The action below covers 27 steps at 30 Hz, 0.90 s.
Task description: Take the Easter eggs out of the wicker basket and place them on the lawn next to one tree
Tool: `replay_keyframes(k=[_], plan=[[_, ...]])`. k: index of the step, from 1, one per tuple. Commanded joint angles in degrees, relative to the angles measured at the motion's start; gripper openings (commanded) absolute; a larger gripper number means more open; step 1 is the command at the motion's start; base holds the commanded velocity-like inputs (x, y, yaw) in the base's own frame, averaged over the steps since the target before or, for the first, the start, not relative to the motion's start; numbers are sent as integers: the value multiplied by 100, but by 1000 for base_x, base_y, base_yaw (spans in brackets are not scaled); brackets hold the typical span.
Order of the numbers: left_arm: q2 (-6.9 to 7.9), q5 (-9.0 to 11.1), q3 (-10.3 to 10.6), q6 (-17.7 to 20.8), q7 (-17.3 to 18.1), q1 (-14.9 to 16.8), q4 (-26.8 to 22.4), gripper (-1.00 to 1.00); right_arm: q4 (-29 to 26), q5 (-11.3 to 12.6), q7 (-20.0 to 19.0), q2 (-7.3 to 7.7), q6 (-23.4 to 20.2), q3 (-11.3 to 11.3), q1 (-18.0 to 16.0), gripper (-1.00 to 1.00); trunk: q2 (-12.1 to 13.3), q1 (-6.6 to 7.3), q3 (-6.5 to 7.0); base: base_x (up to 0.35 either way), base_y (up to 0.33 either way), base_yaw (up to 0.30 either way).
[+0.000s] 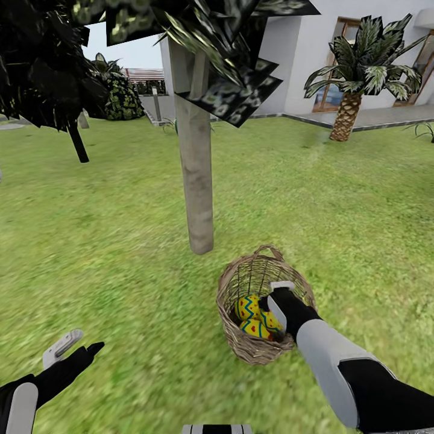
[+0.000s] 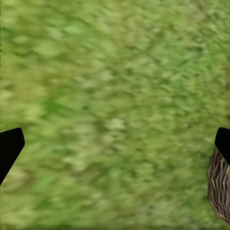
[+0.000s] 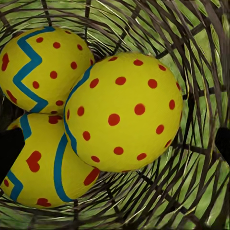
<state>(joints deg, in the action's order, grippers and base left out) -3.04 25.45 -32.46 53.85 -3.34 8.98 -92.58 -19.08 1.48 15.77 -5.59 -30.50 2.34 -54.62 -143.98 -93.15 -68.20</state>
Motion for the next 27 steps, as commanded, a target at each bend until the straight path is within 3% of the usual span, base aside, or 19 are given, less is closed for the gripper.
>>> replay_keyframes(k=[1,5,8,15,20,27], plan=[[-4,57,-10,32,-35,6,-6,100,-11,27,40,9,-293,17,-178,100,-2,1,-5,0,0,0],[-3,57,0,33,-35,4,-6,100,1,51,163,6,-728,5,-596,100,-2,1,-5,0,0,0],[-3,57,0,37,-35,3,-6,100,7,199,214,8,-1147,-39,-827,100,-2,1,-5,0,0,0],[-3,57,-30,56,-35,5,-6,100,-1,851,266,49,-1845,-108,-1114,100,-2,1,-5,0,0,0],[3,57,-52,98,-35,6,-6,100,-7,912,301,49,-1956,-113,-1136,100,-2,1,-5,0,0,0],[5,57,-58,108,-35,5,-14,100,6,918,312,49,-1946,-149,-1138,100,-11,-17,-160,0,0,0]])
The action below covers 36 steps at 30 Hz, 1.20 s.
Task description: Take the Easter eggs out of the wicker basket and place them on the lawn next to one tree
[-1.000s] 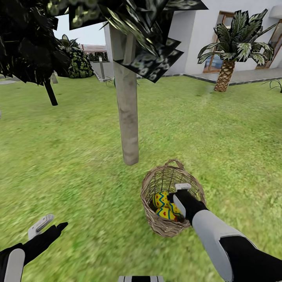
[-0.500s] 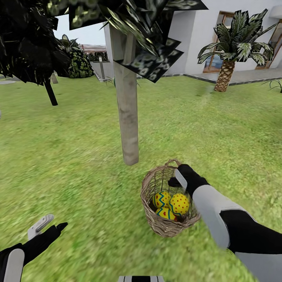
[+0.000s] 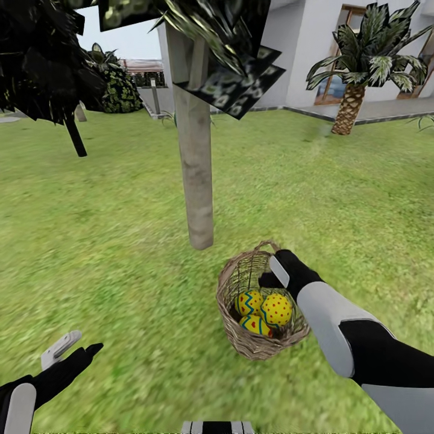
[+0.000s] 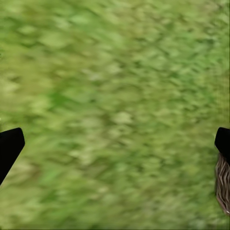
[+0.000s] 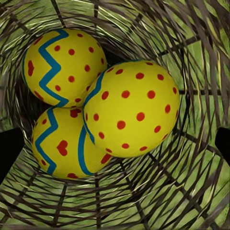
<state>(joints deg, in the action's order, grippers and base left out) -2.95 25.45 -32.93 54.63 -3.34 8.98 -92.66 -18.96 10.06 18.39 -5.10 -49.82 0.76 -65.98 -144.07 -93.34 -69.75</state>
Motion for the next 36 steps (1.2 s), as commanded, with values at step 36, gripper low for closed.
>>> replay_keyframes(k=[36], plan=[[1051,80,33,44,3802,30,-15,100,-29,22,59,-1,185,9,-2,100,-28,-47,-426,0,0,0]])
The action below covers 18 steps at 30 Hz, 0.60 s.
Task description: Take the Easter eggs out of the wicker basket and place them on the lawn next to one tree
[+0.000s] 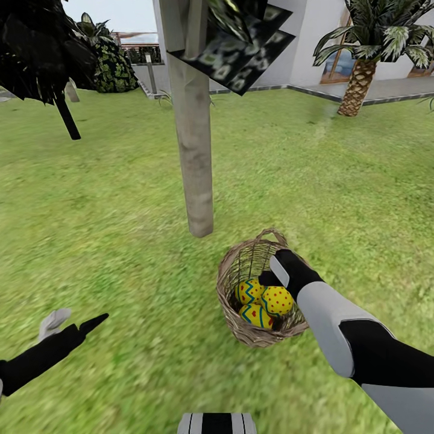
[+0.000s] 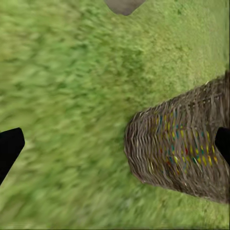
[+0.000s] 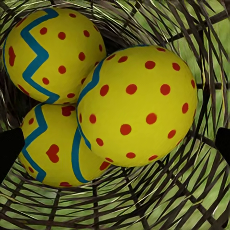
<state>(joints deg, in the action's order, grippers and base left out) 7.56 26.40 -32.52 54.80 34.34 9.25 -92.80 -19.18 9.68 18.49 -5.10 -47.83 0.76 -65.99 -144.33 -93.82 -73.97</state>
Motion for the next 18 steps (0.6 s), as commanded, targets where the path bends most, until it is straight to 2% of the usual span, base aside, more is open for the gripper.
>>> replay_keyframes(k=[1,5,13,18], plan=[[6,-15,0,25,152,7,-1,100,-7,61,50,3,8,10,-1,100,-2,1,-4,0,0,0],[15,-16,17,31,331,9,4,100,0,61,44,58,98,13,-1,100,-2,1,-4,0,0,0],[13,-9,-25,323,354,7,7,100,-7,61,41,96,132,24,-1,100,-2,1,-4,0,0,0],[10,-6,-29,344,354,9,8,100,-9,54,41,90,141,50,-1,100,-2,1,-4,0,0,0]])
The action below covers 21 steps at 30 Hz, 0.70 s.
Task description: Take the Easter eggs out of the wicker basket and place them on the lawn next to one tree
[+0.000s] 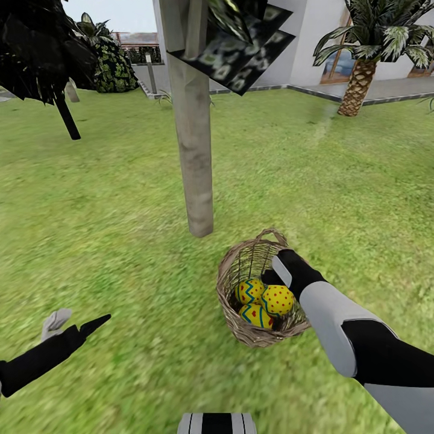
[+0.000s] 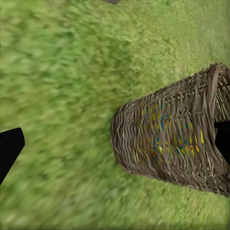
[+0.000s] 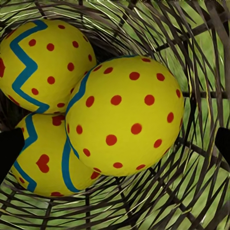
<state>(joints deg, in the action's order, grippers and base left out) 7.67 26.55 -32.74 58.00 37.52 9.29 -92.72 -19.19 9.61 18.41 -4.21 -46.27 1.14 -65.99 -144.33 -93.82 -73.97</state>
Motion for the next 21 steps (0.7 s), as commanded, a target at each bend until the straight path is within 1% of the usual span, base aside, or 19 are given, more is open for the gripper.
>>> replay_keyframes(k=[1,10,11,13,16,21], plan=[[4,-19,-20,26,36,3,4,100,-10,59,48,-1,-12,16,-1,100,-2,1,-4,0,0,0],[-2,-26,-26,27,20,3,8,100,-14,50,40,-10,-11,35,-1,100,-2,1,-4,0,0,0],[-35,-17,-59,8,53,10,2,100,-21,17,74,-42,-44,24,-22,100,-2,1,-4,0,0,0],[-79,-18,-123,9,52,11,0,100,-29,-41,63,-56,-107,-26,-26,100,-2,1,-4,0,0,0],[-83,-18,-191,9,50,11,0,100,-37,-36,63,-63,-181,-31,-27,100,-2,1,-4,0,0,0],[-35,-18,-339,17,40,11,-1,100,-158,-30,81,-40,-191,-41,-28,100,-2,1,-4,0,0,0]])
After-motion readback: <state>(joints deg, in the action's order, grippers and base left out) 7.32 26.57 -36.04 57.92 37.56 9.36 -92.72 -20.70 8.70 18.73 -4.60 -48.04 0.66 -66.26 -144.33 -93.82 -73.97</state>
